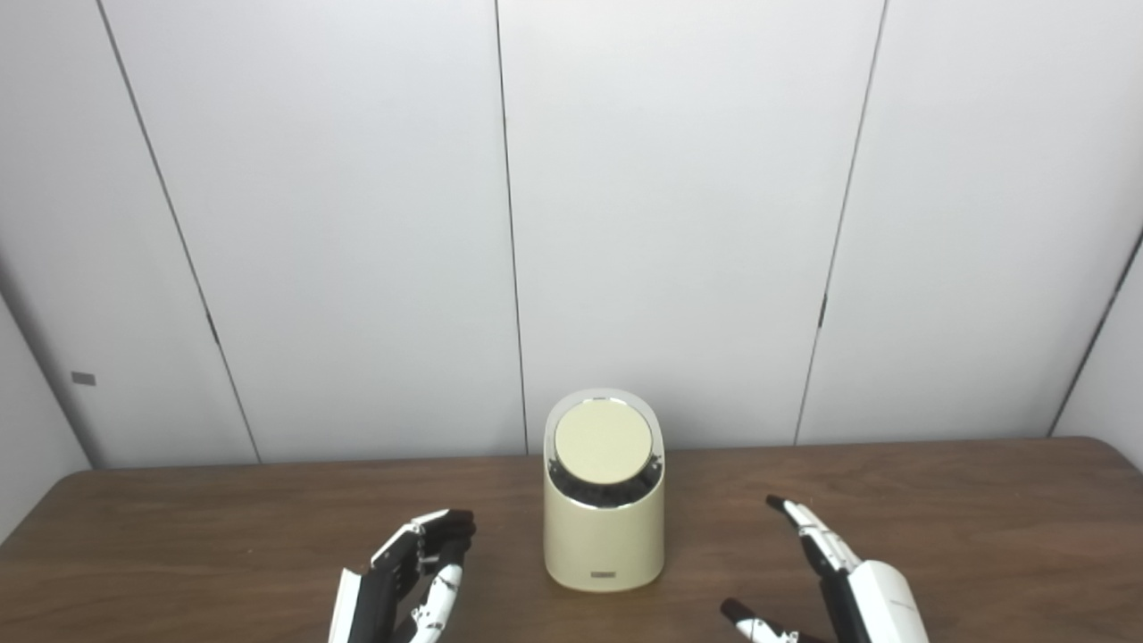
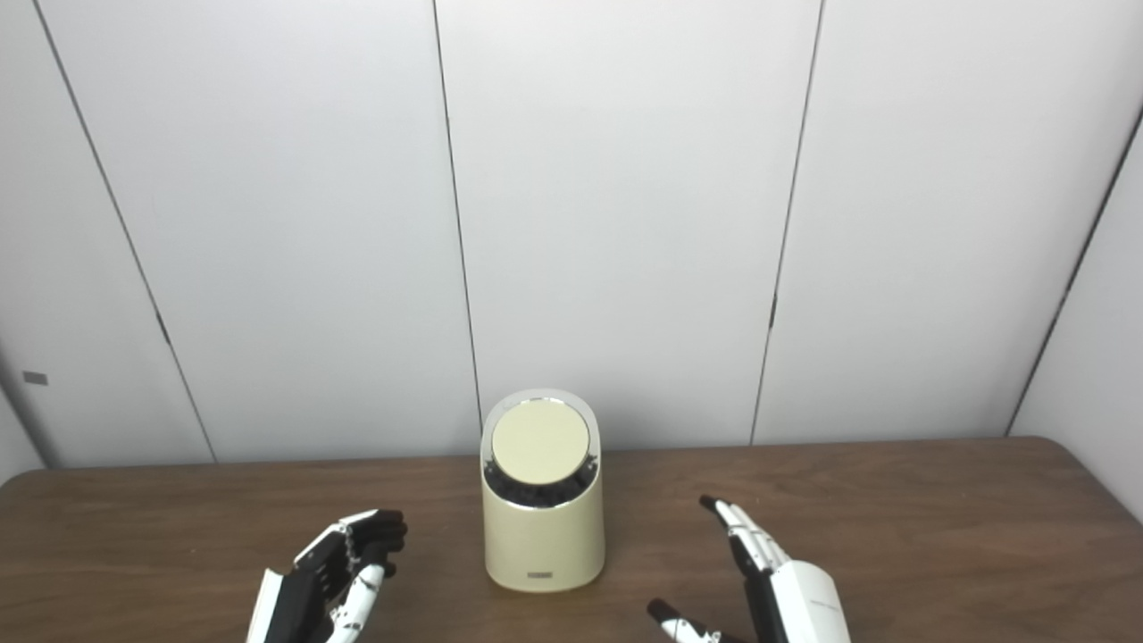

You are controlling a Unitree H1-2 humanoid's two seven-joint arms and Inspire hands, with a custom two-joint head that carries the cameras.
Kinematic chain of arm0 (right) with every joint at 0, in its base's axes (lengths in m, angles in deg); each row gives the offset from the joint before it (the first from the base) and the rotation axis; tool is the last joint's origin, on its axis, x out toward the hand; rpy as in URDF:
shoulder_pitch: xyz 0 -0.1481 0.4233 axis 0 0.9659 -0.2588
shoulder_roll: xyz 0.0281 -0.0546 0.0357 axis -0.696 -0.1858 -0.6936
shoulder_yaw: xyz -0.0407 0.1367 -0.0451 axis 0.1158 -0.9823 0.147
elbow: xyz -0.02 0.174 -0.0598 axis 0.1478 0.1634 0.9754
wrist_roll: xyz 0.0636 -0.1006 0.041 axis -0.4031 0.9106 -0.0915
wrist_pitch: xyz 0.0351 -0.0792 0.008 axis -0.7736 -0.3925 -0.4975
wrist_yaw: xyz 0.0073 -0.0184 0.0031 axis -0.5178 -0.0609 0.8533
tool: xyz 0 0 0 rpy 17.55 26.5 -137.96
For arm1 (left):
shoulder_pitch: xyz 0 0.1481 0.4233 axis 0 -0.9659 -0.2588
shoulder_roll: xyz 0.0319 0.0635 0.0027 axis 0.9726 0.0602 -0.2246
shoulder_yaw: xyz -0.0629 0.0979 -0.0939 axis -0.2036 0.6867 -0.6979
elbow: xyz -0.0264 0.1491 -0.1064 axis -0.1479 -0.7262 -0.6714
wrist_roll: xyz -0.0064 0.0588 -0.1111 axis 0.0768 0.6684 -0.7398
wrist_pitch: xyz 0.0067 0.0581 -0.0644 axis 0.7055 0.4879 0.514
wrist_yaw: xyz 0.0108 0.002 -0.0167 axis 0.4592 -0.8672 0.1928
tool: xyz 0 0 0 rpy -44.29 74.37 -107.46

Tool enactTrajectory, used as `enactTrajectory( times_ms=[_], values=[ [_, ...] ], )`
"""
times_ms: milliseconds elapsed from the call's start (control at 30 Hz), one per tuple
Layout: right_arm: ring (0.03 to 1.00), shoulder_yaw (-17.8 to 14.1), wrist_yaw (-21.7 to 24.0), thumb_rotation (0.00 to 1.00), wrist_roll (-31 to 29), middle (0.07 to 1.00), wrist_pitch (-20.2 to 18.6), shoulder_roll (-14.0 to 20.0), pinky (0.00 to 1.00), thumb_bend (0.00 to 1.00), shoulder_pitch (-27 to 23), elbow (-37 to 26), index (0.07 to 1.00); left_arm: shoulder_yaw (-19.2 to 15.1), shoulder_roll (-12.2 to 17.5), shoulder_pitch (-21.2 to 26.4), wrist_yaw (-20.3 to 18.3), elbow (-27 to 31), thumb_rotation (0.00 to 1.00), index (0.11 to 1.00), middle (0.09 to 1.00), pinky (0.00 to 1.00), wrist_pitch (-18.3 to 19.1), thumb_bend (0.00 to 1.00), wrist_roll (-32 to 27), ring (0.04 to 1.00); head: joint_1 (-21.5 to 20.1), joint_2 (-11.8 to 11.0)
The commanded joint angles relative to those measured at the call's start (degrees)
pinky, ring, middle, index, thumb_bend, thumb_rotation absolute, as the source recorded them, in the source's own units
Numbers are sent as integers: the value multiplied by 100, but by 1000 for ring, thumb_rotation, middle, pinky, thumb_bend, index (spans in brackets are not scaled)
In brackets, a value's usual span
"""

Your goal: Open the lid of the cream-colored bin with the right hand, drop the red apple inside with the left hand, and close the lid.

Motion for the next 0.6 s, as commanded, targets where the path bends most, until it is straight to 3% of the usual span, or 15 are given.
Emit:
enactTrajectory(
  times_ms=[0, 33, 133, 200, 233, 333, 400, 467, 500, 567],
  values=[
    [808, -131, -287, 552, -297, 852, 424, -66, 696, 375, 24, 333, 844, -32, 32, 113, 14, 95, 451, 702, 704, 598, -58, 266, -62, 694, -14, 5],
    [797, -174, -357, 555, -383, 843, 531, -97, 683, 365, 27, 393, 832, -40, 44, 109, 3, 89, 438, 704, 706, 601, -50, 264, -85, 698, -8, 3],
    [757, -271, -600, 406, -553, 799, 858, -177, 643, 291, 12, 640, 788, -68, 71, 89, -15, 84, 419, 707, 710, 611, -3, 250, -147, 704, -7, 12],
    [733, -302, -695, 398, -662, 770, 1042, -214, 622, 247, -2, 802, 775, -92, 85, 83, -20, 50, 419, 708, 713, 622, -10, 233, -209, 707, -24, 21],
    [726, -309, -741, 347, -701, 762, 1148, -219, 618, 233, -15, 903, 769, -105, 96, 83, -22, 20, 418, 707, 712, 623, -28, 225, -248, 706, -43, 10],
    [684, -352, -969, 186, -774, 723, 1446, -220, 578, 248, -96, 1318, 739, -140, 109, 81, -18, -65, 412, 704, 708, 625, -83, 205, -351, 701, -75, -4],
    [594, -407, -1114, 81, -819, 653, 1549, -218, 476, 294, -157, 1580, 714, -151, 116, 87, -10, -115, 440, 695, 701, 627, -124, 219, -367, 696, -104, -4],
    [507, -432, -1164, 69, -977, 579, 1634, -214, 393, 317, -200, 1755, 701, -154, 124, 98, 4, -159, 436, 691, 697, 625, -177, 220, -352, 692, -104, -3],
    [512, -415, -1159, 156, -1076, 575, 1658, -204, 398, 320, -206, 1794, 696, -152, 129, 104, 10, -185, 409, 690, 694, 620, -205, 218, -339, 687, -104, -3],
    [511, -296, -1181, 176, -1311, 573, 1678, -145, 395, 322, -209, 1837, 693, -145, 131, 101, 18, -221, 367, 688, 692, 616, -226, 219, -313, 682, -84, 0]
  ],
)
